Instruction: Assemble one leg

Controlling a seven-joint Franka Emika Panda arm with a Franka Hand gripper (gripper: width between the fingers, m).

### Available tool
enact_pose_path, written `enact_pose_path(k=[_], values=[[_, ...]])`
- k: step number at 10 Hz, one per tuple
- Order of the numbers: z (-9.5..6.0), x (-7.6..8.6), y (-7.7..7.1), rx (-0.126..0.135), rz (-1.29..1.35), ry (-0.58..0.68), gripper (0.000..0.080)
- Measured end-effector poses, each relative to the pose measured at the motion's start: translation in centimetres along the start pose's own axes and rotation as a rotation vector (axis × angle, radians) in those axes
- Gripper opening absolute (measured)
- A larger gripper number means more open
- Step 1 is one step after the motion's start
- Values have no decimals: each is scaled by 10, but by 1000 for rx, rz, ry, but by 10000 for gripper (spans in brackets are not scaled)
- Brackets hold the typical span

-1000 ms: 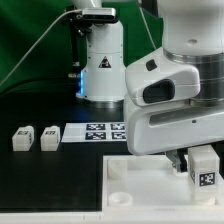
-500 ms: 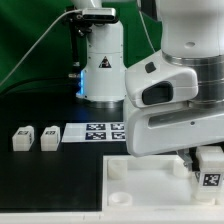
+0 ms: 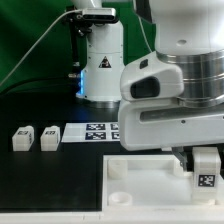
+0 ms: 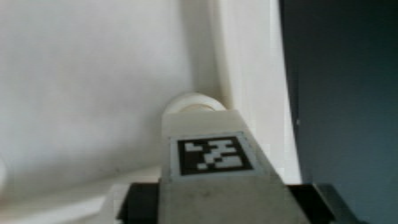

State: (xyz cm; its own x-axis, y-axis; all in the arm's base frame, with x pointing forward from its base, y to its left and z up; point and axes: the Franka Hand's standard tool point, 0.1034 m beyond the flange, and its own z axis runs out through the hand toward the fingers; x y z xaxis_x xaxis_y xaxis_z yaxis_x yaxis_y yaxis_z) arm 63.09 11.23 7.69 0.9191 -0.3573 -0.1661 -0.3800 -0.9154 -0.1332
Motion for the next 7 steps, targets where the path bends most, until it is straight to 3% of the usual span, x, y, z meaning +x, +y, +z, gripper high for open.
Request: enact_pose_path(k=[2, 7], values=[[0, -1, 0, 12, 289, 26, 299], [1, -2, -2, 77, 838, 55, 299]])
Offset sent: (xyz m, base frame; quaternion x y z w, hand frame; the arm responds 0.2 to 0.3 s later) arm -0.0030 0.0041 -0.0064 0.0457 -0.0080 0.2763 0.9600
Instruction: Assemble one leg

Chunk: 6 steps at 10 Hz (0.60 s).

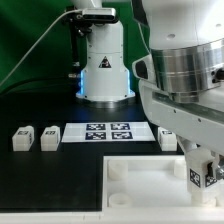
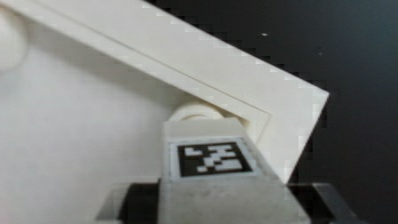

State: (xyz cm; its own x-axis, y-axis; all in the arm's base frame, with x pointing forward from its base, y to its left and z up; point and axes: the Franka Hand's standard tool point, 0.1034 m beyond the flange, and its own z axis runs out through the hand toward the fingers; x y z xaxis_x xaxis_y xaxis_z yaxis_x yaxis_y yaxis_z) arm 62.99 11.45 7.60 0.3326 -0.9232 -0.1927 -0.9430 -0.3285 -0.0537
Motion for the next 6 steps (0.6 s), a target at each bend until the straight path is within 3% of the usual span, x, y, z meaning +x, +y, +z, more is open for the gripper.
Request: enact_pose_path(k=[4, 5, 6], values=[[6, -13, 2, -2, 166, -6, 296], [6, -14, 2, -2, 154, -6, 361], [6, -14, 2, -2, 87, -6, 525]])
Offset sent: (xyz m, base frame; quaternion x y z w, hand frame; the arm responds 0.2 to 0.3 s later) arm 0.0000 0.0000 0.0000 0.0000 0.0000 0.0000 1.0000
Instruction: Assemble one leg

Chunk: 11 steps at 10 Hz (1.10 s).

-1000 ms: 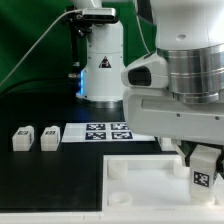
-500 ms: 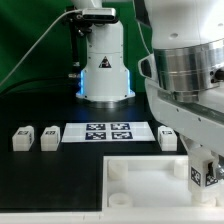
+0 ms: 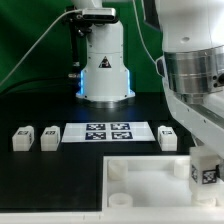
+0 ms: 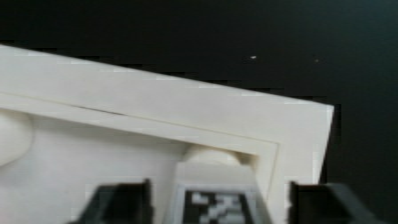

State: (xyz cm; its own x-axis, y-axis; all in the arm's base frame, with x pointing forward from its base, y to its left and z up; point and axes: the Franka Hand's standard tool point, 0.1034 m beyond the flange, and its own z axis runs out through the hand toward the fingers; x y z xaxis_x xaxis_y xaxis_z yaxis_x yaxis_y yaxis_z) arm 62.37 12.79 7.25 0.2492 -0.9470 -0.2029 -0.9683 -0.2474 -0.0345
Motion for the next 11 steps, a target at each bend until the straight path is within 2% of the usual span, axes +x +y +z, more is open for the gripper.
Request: enact_pose_path(k=[1, 2, 3, 6, 8, 10, 11], values=[[-2, 1, 1, -10, -101, -2, 525], [-6, 2, 0, -32, -230, -2, 623], [-12, 3, -2, -63, -467, 32, 641], [-11, 4, -3, -64, -779, 30, 648], [-10, 9, -4, -93, -1094, 63, 649], [-10, 11, -8, -85, -1297, 92, 649], [-10, 11, -8, -83, -1276, 91, 649]])
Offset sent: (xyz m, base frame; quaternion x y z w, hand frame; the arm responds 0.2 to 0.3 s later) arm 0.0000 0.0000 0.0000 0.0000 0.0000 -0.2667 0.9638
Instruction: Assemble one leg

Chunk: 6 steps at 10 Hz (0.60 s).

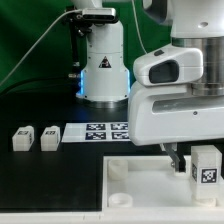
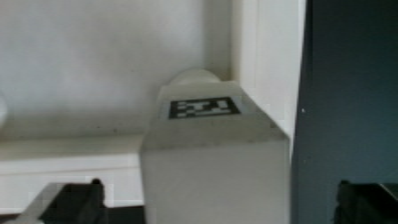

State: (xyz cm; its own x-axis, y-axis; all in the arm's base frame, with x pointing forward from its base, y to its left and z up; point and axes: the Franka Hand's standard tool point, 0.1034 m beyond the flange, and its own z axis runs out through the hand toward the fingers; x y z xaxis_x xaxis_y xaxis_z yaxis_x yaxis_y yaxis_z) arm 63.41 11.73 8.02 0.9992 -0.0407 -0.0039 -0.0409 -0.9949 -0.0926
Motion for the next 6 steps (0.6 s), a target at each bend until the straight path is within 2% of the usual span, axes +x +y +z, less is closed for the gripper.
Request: enact_pose_path(k=[1, 2, 3, 6], values=[[0, 0, 0, 0, 23, 0, 560], [0, 0, 0, 0, 20, 0, 375], [0, 0, 2, 1, 138, -1, 298], [1, 1, 6, 7, 466, 1, 298]])
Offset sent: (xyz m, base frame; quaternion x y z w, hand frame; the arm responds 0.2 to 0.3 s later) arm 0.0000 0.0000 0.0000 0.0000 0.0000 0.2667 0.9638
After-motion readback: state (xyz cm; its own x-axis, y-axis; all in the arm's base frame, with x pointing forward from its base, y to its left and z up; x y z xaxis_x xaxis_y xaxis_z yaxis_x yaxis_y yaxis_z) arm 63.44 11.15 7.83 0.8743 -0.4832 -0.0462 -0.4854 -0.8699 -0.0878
